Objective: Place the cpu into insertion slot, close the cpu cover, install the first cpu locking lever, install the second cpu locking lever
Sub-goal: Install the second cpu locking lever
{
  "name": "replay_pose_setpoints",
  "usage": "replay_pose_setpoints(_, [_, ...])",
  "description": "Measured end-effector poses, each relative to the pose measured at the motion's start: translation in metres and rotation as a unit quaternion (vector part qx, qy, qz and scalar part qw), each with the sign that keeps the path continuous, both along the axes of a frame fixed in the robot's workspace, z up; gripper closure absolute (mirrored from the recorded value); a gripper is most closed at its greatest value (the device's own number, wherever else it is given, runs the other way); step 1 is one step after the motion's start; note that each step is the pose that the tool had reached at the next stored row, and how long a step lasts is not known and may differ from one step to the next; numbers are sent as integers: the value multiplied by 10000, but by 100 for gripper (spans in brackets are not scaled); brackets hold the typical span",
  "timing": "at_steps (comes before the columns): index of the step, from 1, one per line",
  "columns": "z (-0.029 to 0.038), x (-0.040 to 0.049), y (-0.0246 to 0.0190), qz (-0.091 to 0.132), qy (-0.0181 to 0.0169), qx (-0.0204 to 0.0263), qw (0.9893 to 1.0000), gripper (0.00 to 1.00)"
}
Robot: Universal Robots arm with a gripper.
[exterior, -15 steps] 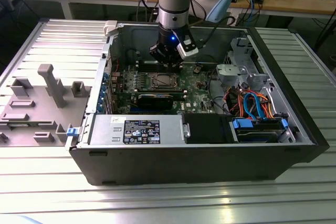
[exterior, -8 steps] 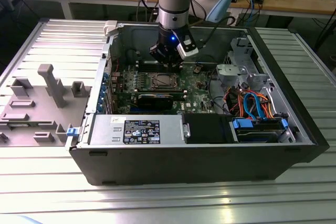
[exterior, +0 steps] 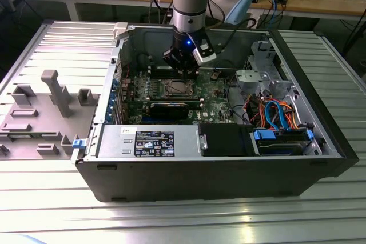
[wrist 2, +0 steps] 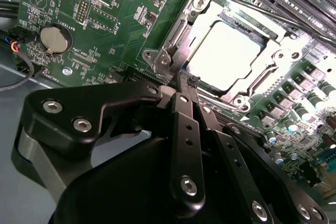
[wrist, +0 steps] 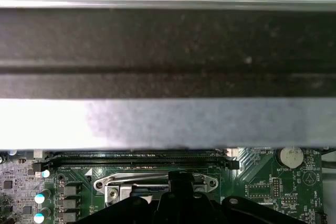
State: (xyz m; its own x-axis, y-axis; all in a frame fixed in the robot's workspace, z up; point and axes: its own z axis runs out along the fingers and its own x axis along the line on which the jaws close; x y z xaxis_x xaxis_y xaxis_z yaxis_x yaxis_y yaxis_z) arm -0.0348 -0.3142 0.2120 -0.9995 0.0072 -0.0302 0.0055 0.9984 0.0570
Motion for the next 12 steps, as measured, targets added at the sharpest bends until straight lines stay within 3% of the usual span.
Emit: replay_pose_setpoints(12, [28, 0, -1, 0, 0, 0, 10000, 89])
